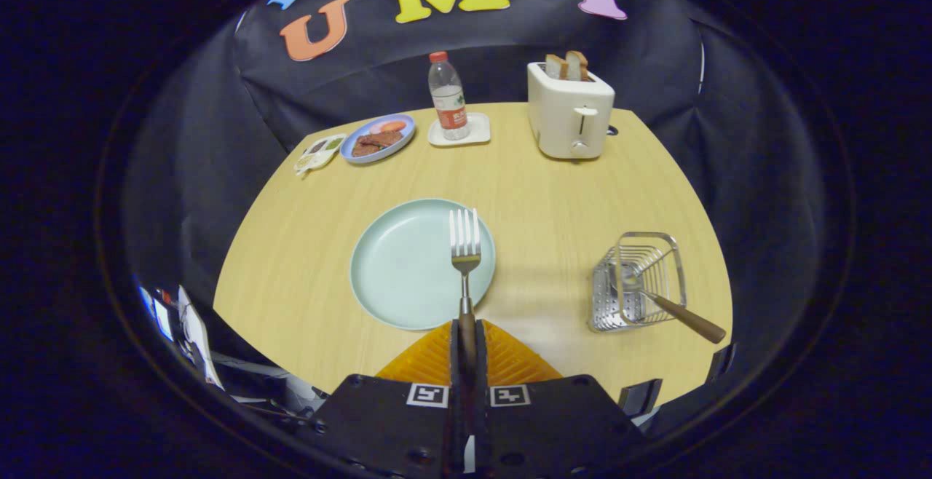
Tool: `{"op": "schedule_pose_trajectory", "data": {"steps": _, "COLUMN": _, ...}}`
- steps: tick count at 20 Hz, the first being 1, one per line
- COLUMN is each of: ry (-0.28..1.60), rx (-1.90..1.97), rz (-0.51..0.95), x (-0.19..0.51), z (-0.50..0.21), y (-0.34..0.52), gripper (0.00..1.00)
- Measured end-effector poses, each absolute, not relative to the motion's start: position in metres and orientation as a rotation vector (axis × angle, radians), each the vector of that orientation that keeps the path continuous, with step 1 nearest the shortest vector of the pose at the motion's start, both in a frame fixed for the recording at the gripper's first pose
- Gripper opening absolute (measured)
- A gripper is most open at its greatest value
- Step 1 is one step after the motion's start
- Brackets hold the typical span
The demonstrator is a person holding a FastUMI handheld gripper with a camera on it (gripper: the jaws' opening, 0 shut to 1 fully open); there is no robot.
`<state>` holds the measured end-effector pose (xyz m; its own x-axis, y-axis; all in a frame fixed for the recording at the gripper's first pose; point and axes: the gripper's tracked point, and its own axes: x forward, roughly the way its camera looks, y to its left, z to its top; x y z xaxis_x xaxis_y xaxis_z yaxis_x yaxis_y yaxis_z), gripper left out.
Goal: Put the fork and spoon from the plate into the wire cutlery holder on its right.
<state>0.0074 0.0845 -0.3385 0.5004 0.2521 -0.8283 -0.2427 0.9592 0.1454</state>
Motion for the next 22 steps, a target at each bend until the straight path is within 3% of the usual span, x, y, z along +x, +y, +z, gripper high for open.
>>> {"op": "schedule_pose_trajectory", "data": {"steps": 10, "ry": 1.052, "rx": 0.041, "rz": 0.202, "x": 0.015, "z": -0.314, "y": -0.028, "gripper": 0.06}}
{"op": "schedule_pose_trajectory", "data": {"steps": 22, "ry": 1.184, "rx": 0.087, "rz": 0.185, "x": 0.019, "z": -0.305, "y": -0.046, "gripper": 0.08}}
